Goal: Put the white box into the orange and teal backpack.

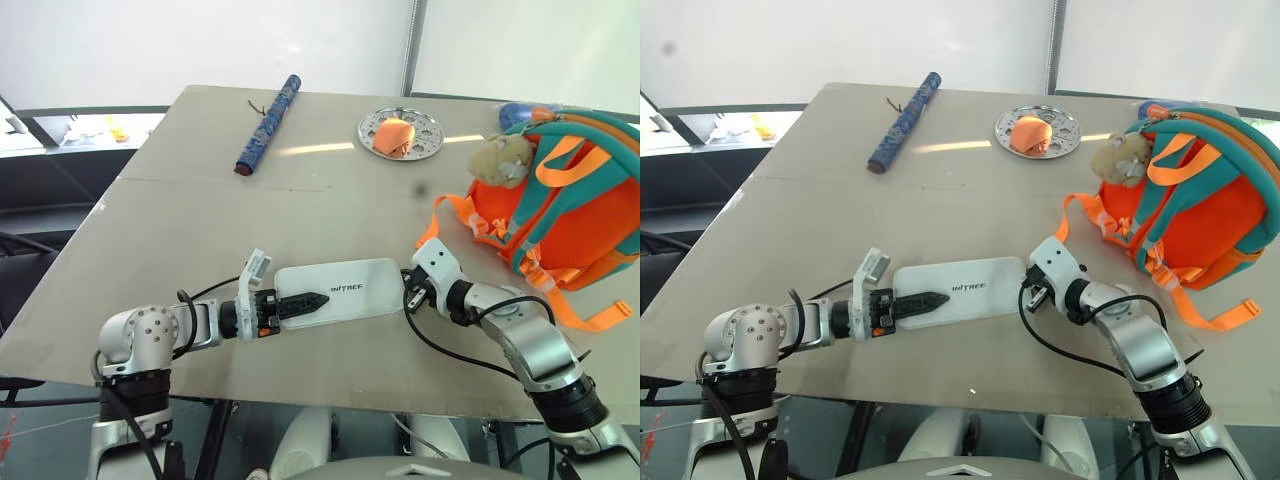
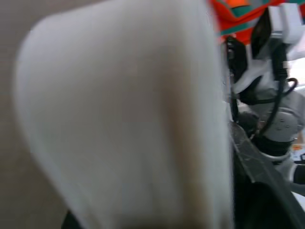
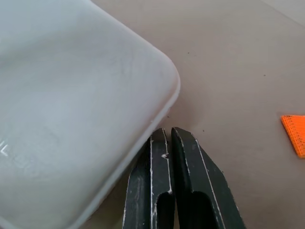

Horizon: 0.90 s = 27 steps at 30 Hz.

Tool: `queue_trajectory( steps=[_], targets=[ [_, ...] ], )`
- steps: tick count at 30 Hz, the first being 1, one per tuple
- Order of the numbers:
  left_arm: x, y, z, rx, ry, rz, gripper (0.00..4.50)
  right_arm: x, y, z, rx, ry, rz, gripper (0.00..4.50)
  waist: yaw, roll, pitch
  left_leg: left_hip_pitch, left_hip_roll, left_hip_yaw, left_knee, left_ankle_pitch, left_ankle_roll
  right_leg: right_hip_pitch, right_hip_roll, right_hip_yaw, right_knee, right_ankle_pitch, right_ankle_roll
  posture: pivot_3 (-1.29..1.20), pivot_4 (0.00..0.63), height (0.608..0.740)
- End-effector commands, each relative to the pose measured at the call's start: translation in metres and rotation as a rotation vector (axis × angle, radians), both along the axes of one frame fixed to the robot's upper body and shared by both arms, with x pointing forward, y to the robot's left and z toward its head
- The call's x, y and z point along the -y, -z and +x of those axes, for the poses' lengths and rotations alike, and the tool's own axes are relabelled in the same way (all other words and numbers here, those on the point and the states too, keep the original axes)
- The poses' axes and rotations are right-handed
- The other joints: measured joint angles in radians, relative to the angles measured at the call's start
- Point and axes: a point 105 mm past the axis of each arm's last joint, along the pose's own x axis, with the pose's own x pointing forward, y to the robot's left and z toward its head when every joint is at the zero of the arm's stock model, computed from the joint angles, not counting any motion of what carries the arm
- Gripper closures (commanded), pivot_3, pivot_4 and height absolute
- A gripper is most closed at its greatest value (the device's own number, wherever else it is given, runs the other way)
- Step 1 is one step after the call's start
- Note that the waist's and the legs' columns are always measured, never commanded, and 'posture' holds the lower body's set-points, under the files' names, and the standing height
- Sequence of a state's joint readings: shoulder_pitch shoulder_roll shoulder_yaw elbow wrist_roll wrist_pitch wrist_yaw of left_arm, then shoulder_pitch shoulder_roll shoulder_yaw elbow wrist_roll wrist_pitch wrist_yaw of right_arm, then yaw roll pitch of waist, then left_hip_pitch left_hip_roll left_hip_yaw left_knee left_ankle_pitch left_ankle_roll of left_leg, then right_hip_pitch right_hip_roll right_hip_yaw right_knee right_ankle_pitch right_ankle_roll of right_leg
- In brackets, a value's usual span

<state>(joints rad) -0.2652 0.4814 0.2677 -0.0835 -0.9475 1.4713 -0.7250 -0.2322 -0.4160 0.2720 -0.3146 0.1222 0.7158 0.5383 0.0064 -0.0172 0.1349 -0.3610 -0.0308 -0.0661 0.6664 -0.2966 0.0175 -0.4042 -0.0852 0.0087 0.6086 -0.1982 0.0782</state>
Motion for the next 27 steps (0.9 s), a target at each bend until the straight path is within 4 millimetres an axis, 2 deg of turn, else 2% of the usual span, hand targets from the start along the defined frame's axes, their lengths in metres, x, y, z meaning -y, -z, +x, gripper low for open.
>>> queue_trajectory(
  steps=[1, 2, 5, 6, 7, 9, 11, 12, 13, 16, 19, 23, 27],
  targets=[
    [0.005, 0.009, 0.001, -0.031, 0.005, 0.046, 3.37, -0.003, -0.016, -0.011, 0.032, -0.049, 0.106, 3.99, 0.006, 0.000, 0.000, 0.000, 0.000, 0.000, 0.001, 0.000, 0.000, 0.001, 0.000, 0.000, 0.000, 0.000, 0.000, 0.00, 0.150, 0.733],
    [0.004, 0.005, 0.003, -0.024, -0.005, 0.032, 3.38, 0.001, -0.022, -0.015, 0.036, -0.048, 0.139, 3.73, 0.007, 0.000, 0.000, 0.000, 0.000, 0.000, 0.001, 0.000, 0.000, 0.001, 0.000, 0.000, 0.000, 0.000, -0.001, 0.00, 0.150, 0.733],
    [-0.005, -0.007, 0.007, 0.008, -0.023, 0.009, 3.38, 0.022, -0.055, -0.031, 0.112, 0.000, 0.228, 2.49, 0.008, 0.001, 0.001, -0.001, 0.000, -0.001, 0.000, 0.000, 0.000, 0.000, 0.000, 0.000, 0.000, 0.000, 0.000, 0.00, 0.150, 0.733],
    [-0.008, -0.012, 0.009, 0.029, -0.033, -0.004, 3.38, 0.031, -0.072, -0.041, 0.125, 0.025, 0.307, 2.34, 0.006, 0.002, 0.002, -0.002, 0.000, -0.001, 0.000, 0.000, 0.000, 0.000, 0.000, 0.000, 0.000, 0.000, 0.000, 0.00, 0.150, 0.733],
    [-0.009, -0.015, 0.011, 0.043, -0.040, -0.014, 3.38, 0.036, -0.082, -0.049, 0.129, 0.034, 0.356, 1.85, 0.005, 0.003, 0.004, -0.003, 0.000, -0.001, 0.000, 0.000, 0.000, -0.001, 0.000, 0.000, 0.000, 0.000, 0.000, 0.00, 0.150, 0.733],
    [-0.013, -0.028, 0.015, 0.102, -0.052, -0.050, 3.38, 0.051, -0.098, -0.081, 0.080, 0.016, 0.421, 1.10, 0.003, 0.004, 0.005, -0.004, 0.001, -0.001, -0.001, 0.000, 0.000, -0.003, 0.000, 0.000, 0.000, 0.000, 0.000, 0.00, 0.150, 0.733],
    [-0.014, -0.039, 0.019, 0.181, -0.058, -0.058, 3.38, 0.078, -0.103, -0.108, 0.031, 0.085, 0.356, 0.24, 0.007, 0.003, 0.007, -0.005, 0.001, -0.002, -0.002, -0.001, 0.002, -0.003, 0.000, -0.001, -0.001, 0.000, 0.000, 0.00, 0.150, 0.733],
    [-0.012, -0.044, 0.017, 0.214, -0.037, -0.054, 3.38, 0.096, -0.107, -0.113, 0.042, 0.174, 0.297, 0.00, 0.007, 0.002, 0.008, -0.005, 0.001, -0.002, -0.003, -0.003, 0.005, -0.003, -0.001, -0.002, -0.002, 0.000, 0.000, 0.00, 0.150, 0.733],
    [-0.011, -0.047, 0.016, 0.235, -0.020, -0.052, 3.38, 0.108, -0.110, -0.117, 0.049, 0.233, 0.258, 0.00, 0.008, 0.003, 0.009, -0.006, 0.001, -0.002, -0.003, -0.003, 0.005, -0.003, -0.001, -0.002, -0.002, 0.000, 0.000, 0.00, 0.150, 0.733],
    [-0.004, -0.065, 0.018, 0.365, 0.024, -0.069, 3.38, 0.142, -0.122, -0.103, 0.079, 0.402, 0.223, 0.00, -0.003, -0.001, 0.012, -0.006, 0.001, 0.003, -0.002, -0.004, 0.006, -0.004, -0.001, 0.001, -0.003, -0.002, -0.003, 0.00, 0.150, 0.733],
    [0.001, -0.074, 0.017, 0.425, 0.060, -0.070, 3.38, 0.157, -0.123, -0.085, 0.072, 0.509, 0.241, 0.00, -0.007, -0.005, 0.013, -0.004, 0.002, 0.006, -0.001, -0.004, 0.007, -0.003, -0.001, 0.003, -0.002, -0.002, -0.004, 0.00, 0.150, 0.733],
    [0.006, -0.086, 0.015, 0.493, 0.078, -0.073, 3.38, 0.155, -0.136, -0.047, 0.132, 0.550, 0.318, 0.00, -0.015, -0.003, 0.015, -0.004, 0.002, 0.007, -0.001, -0.004, 0.007, -0.003, 0.000, 0.004, -0.002, -0.002, -0.004, 0.00, 0.150, 0.733],
    [0.007, -0.097, 0.008, 0.537, 0.092, -0.097, 3.38, 0.145, -0.142, -0.021, 0.148, 0.523, 0.350, 0.00, -0.016, -0.003, 0.015, -0.009, 0.002, 0.006, -0.001, -0.001, 0.003, -0.008, 0.000, 0.004, -0.002, 0.000, 0.000, 0.00, 0.150, 0.733]
  ],
)
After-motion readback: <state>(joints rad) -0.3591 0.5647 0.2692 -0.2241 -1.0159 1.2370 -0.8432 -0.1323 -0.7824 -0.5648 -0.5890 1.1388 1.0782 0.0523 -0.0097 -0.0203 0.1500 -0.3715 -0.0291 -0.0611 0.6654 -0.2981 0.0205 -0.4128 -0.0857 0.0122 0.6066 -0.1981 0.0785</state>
